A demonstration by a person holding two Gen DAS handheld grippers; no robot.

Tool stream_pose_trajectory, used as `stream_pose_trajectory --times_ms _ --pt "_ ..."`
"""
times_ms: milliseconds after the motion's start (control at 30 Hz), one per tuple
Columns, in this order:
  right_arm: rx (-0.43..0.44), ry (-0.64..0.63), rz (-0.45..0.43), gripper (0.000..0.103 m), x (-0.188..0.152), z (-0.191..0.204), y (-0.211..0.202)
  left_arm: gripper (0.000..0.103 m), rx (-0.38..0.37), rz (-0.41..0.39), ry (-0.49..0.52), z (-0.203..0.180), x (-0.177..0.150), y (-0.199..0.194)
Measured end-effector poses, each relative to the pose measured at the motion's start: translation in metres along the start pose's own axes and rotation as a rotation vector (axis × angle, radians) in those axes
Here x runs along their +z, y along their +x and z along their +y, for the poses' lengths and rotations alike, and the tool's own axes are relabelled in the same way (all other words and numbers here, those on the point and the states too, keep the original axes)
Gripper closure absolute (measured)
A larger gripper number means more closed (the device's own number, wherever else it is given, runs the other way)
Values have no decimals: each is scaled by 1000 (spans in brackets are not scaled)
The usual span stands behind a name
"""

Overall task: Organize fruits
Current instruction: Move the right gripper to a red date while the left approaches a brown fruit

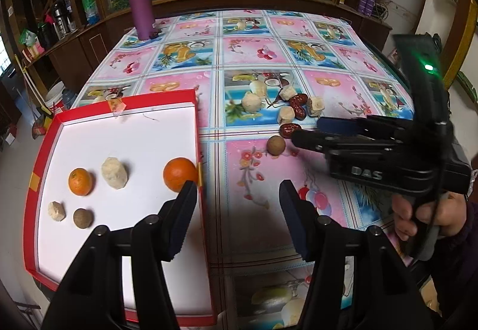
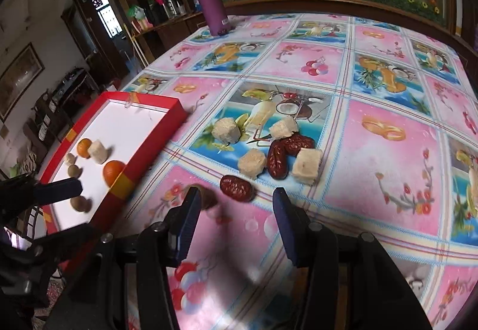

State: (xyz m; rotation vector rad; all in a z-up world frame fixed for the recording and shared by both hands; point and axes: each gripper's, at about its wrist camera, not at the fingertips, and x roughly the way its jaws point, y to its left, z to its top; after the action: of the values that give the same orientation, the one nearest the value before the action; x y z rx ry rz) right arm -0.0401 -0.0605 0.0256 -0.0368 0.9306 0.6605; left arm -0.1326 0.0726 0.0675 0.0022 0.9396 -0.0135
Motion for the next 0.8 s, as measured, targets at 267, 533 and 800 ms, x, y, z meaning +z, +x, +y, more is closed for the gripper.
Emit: stream_pose_trajectory --times_ms 267,533,800 --pt "-19 -26 23 77 4 5 14 44 4 10 -1 -1 4 5" --pt "-19 36 -31 77 -8 -21 -19 44 -19 36 37 -20 18 23" --pt "-6 99 -52 77 -17 -43 -34 50 -32 73 62 -40 36 62"
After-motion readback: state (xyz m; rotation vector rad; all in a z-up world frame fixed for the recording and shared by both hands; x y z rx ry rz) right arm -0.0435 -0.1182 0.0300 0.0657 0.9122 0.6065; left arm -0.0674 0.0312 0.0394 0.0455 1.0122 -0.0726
